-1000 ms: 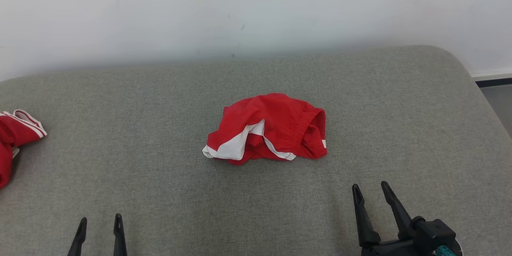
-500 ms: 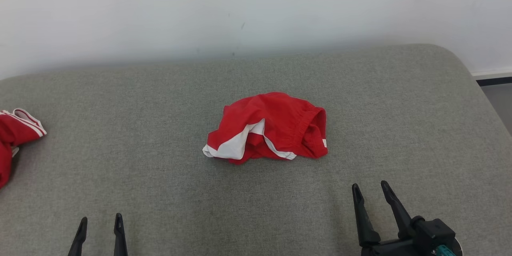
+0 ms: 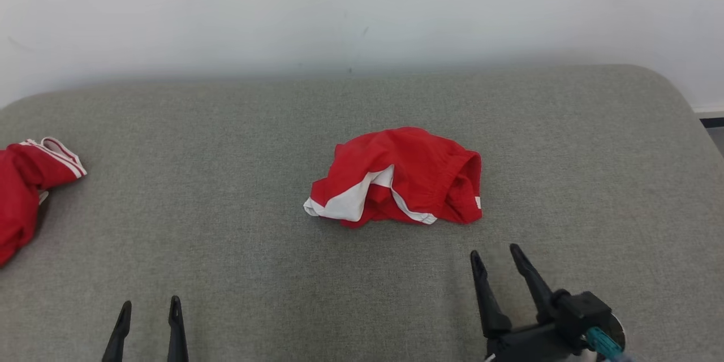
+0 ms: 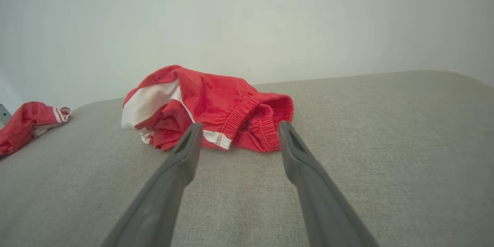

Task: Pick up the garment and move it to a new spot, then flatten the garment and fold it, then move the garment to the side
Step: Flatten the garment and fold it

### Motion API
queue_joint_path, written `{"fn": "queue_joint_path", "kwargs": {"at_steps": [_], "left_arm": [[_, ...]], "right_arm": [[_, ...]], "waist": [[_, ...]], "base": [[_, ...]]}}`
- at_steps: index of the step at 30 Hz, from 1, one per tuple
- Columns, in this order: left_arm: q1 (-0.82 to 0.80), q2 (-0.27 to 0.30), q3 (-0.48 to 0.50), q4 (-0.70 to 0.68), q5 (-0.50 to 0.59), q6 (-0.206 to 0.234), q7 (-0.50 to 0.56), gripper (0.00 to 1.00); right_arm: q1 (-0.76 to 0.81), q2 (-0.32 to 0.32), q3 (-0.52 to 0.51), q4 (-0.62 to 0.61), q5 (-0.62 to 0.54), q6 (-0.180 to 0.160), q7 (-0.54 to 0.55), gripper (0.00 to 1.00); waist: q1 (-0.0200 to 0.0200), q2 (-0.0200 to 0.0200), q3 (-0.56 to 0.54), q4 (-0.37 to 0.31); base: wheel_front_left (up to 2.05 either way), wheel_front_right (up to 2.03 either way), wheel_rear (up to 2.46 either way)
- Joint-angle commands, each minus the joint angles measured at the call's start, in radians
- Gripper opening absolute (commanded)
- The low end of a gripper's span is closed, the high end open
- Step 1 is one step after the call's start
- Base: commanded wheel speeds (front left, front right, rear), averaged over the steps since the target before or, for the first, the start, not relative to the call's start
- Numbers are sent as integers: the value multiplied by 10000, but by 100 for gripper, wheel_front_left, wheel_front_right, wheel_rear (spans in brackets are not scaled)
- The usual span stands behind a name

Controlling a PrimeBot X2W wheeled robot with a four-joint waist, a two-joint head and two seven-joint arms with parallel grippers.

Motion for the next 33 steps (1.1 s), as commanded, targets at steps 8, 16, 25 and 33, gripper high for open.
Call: {"fn": "queue_joint_path", "kwargs": {"at_steps": [8,16,25,33], "left_arm": [[-549,-18,-310,129,-170,5,-34,100],[-826,-17,-488,193,-382,5,-34,100],[-1053,-19,-579,142,-413,6,-34,100],[-1161,-19,-535,81,-472,6,-34,100]], "right_arm": [[-2221,8,632,2661,-239,-22,-6,100],[-3985,12,416,5025,-69,-22,-7,100],[-4847,6,-150,6522,3,-22,-6,100],[-4904,8,43,6464,344,-22,-6,0]], "waist": [[0,0,587,704],[0,0,874,1180],[0,0,1169,1516],[0,0,1320,1652]], "base": [[0,0,0],[0,0,0],[0,0,0],[0,0,0]]}}
